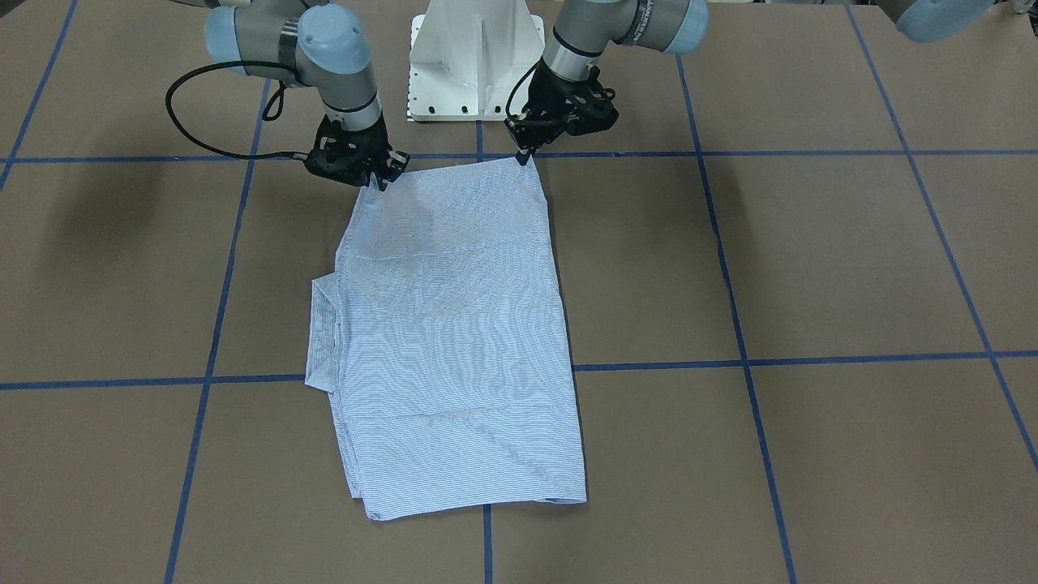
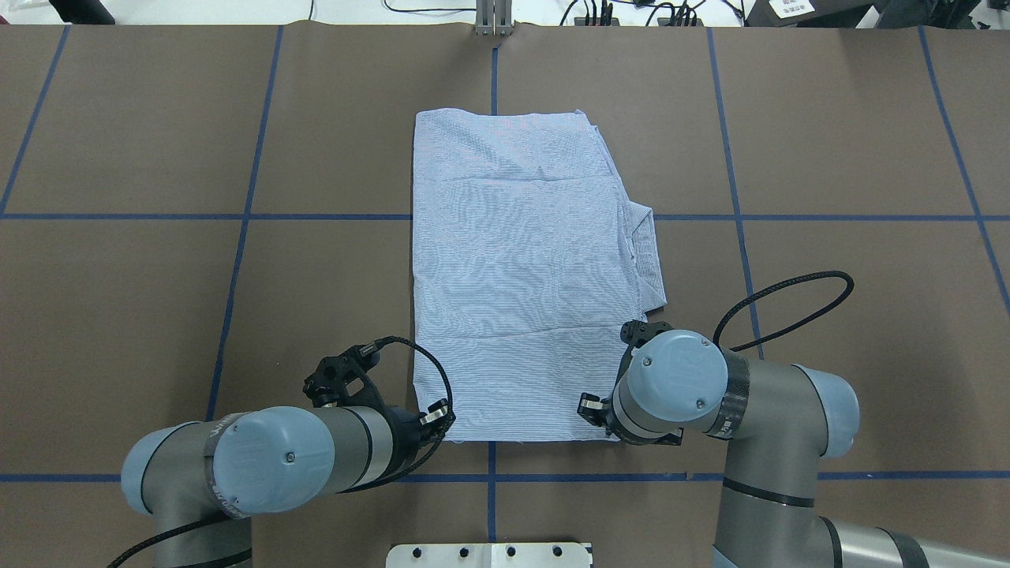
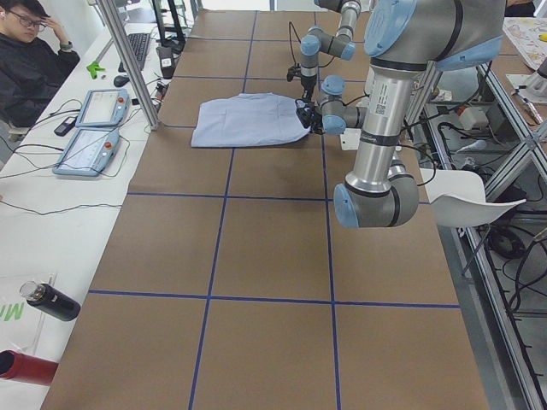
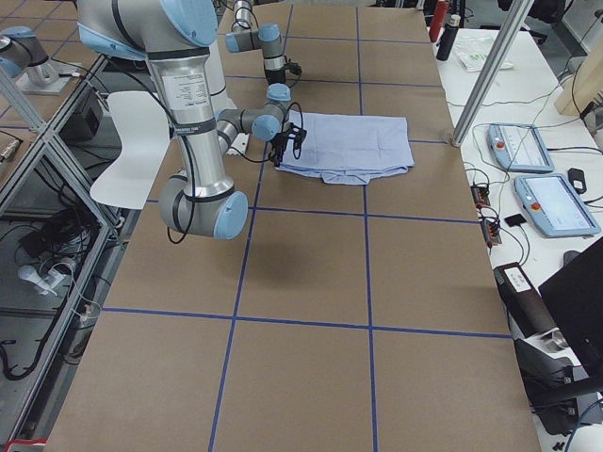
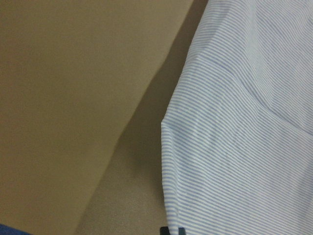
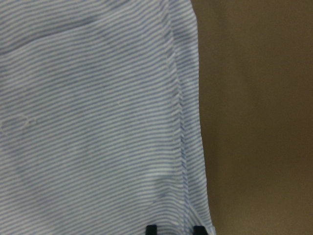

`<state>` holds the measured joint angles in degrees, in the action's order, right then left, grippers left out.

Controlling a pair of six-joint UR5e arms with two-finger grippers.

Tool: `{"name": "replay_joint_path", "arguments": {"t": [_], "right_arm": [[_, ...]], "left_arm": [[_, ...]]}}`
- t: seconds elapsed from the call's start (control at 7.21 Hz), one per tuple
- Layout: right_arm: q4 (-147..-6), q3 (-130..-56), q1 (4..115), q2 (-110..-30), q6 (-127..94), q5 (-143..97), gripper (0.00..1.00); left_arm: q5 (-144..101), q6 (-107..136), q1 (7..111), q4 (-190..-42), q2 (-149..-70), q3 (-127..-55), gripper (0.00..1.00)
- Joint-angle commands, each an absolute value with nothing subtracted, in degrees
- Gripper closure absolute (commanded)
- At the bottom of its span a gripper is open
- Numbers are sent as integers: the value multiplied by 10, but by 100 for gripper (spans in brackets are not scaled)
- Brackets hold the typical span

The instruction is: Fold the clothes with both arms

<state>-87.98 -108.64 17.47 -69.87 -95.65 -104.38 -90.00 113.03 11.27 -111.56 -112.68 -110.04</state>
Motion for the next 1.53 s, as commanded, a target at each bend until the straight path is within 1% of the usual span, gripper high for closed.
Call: {"name": "replay_joint_path", "arguments": {"t": [0.0, 0.42, 0.83, 1.11, 1.25, 1.39], "right_arm": [[-880, -1086, 174, -698, -962, -1042, 100], [-880, -1091, 177, -697, -962, -1043, 100], [-880, -1117, 180, -706, -961, -1063, 100], [-880, -1122, 168, -712, -961, -1067, 100], [-880, -1137, 154, -728, -961, -1075, 100], [-879, -1167, 142, -756, -960, -1090, 100]], "left_arm": [[-901, 1130, 113, -1116, -1127, -1100, 100], [-900, 1130, 113, -1116, -1127, -1102, 100], [-911, 1126, 113, -1114, -1122, -1105, 100], [-940, 1122, 112, -1086, -1125, -1114, 100], [-960, 1121, 111, -1070, -1124, -1127, 100], [-974, 1121, 103, -1064, -1125, -1135, 100]]}}
